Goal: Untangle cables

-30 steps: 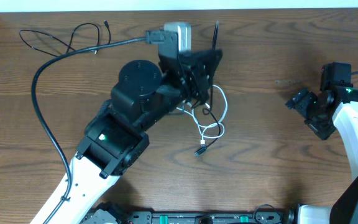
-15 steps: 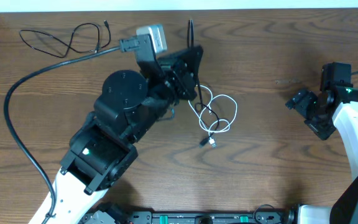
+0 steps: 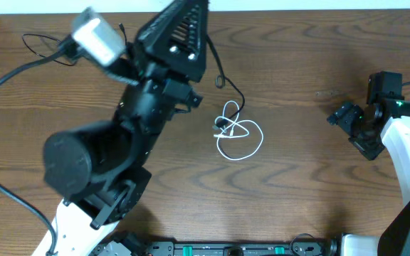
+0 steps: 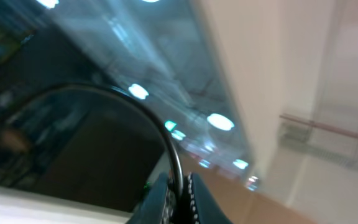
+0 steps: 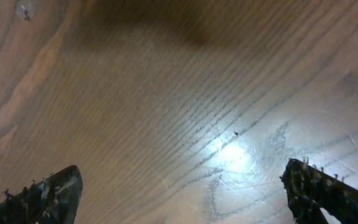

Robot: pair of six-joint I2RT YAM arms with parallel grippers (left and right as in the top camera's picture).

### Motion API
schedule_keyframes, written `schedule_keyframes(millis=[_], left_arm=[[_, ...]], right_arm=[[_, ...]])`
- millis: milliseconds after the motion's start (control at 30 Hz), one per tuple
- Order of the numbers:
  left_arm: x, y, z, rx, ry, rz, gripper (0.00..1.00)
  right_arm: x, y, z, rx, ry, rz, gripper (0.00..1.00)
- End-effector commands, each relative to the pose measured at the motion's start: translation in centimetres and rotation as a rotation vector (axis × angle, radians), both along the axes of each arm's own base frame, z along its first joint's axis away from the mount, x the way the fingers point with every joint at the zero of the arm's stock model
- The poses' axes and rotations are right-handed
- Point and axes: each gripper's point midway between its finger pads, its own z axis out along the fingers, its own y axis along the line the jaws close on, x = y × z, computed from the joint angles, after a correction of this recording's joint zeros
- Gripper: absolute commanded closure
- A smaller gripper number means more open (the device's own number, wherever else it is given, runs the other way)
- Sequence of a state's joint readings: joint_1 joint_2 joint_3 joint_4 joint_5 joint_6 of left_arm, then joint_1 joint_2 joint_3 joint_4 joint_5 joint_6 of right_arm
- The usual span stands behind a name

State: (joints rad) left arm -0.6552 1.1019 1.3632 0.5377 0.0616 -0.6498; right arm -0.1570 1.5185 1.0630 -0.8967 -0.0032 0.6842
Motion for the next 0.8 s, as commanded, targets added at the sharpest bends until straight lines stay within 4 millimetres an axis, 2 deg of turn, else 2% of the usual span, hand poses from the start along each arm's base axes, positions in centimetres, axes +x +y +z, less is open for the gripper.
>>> schedule_keyframes(millis=[0,100,167,200,300,367,533,600,667,767], left_arm=[[-2.5,1.2,1.8,-0.002,-0.085,-0.003,0.92],[-1.3,0.4,-0.1,0.092,-0.024,0.028,0.92],[0.4,-0.9,-2.7,0.179,0.068,0.031,0.92],[1.9,-2.1,-5.4,0.252,0.161,0.025,0.93],[4.2,-3.9,-9.1,0.336,0.269,0.017,0.93],[5.0,-4.5,-9.0,0.325,0.256,0.017,0.93],[3.2,-3.0,-3.5,0.159,0.066,0.022,0.93],[3.0,-2.5,-2.9,0.15,0.043,0.052,0.92],[3.9,-2.5,-4.1,0.188,0.088,0.09,0.93],[6.8,-2.8,-8.8,0.314,0.25,0.178,0.93]], right_arm=[[-0.1,-0.4,-0.1,-0.01,0.007,-0.011,0.01],[-0.1,-0.4,-0.1,-0.01,0.007,-0.011,0.01],[-0.1,-0.4,-0.1,-0.01,0.007,-0.011,0.01],[-0.1,-0.4,-0.1,-0.01,0.007,-0.011,0.01],[-0.1,-0.4,-0.1,-0.01,0.007,-0.011,0.01],[-0.1,-0.4,-0.1,-0.01,0.007,-0.011,0.01],[-0.1,-0.4,-0.1,-0.01,0.007,-0.011,0.01],[-0.1,-0.4,-0.1,-0.01,0.007,-0.011,0.01],[-0.1,-0.4,-0.1,-0.01,0.007,-0.011,0.01],[-0.1,-0.4,-0.1,-0.01,0.007,-0.011,0.01]])
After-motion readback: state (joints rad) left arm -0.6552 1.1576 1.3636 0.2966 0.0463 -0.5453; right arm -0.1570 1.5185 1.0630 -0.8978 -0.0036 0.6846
